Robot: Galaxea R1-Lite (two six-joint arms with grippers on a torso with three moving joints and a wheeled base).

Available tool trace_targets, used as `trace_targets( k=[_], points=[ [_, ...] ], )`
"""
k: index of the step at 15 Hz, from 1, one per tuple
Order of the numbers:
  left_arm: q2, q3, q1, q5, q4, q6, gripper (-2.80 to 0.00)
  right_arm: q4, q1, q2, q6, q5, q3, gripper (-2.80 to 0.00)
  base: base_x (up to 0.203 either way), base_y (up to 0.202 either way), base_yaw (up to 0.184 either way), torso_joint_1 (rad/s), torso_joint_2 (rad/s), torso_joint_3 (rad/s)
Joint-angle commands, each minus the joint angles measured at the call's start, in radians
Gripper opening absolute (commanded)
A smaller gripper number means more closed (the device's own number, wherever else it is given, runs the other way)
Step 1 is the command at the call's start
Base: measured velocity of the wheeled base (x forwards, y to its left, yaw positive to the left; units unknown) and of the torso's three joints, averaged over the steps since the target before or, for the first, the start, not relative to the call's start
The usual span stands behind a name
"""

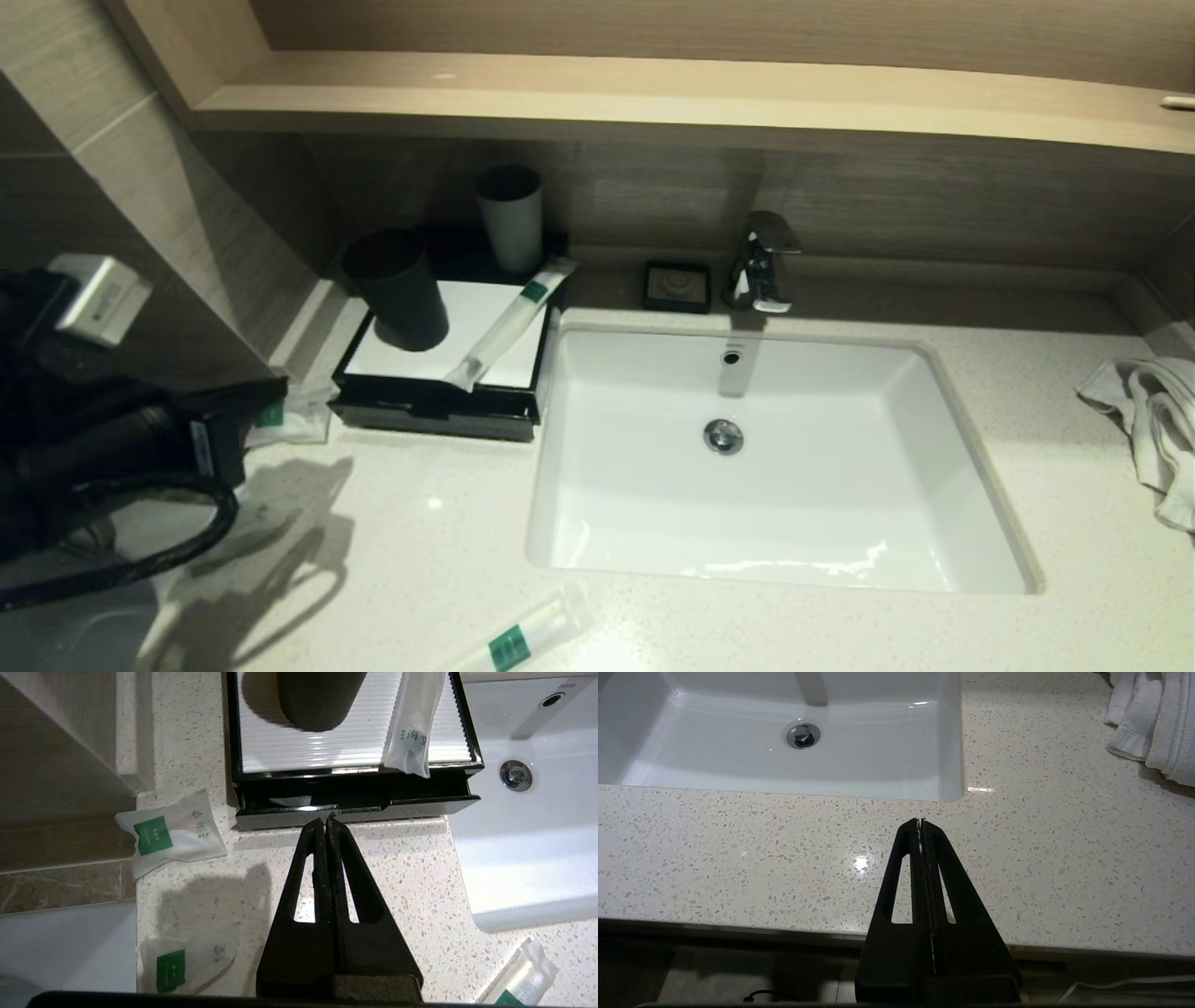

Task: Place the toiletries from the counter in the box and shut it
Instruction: Pick up the cup

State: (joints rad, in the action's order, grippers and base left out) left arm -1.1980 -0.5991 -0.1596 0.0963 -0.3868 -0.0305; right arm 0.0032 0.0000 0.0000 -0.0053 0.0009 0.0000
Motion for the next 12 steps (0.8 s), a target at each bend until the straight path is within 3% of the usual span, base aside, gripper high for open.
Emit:
trace_targets(
  k=[1,6,12],
  points=[
    [-0.087,-0.062,-0.021,-0.024,-0.003,0.0,-2.8,0.0,0.0,0.0,-0.001,0.001,0.0,-2.8,0.0,0.0,0.0,0.0,0.0,0.0],
    [-0.137,-0.105,-0.045,-0.042,-0.003,-0.002,-2.8,0.0,0.0,0.0,-0.001,0.001,0.0,-2.8,0.0,0.0,0.0,0.0,0.0,0.0],
    [-0.248,-0.174,-0.057,-0.124,-0.004,-0.008,-2.8,0.0,0.0,0.0,-0.001,0.001,0.0,-2.8,0.0,0.0,0.0,0.0,0.0,0.0]
  ],
)
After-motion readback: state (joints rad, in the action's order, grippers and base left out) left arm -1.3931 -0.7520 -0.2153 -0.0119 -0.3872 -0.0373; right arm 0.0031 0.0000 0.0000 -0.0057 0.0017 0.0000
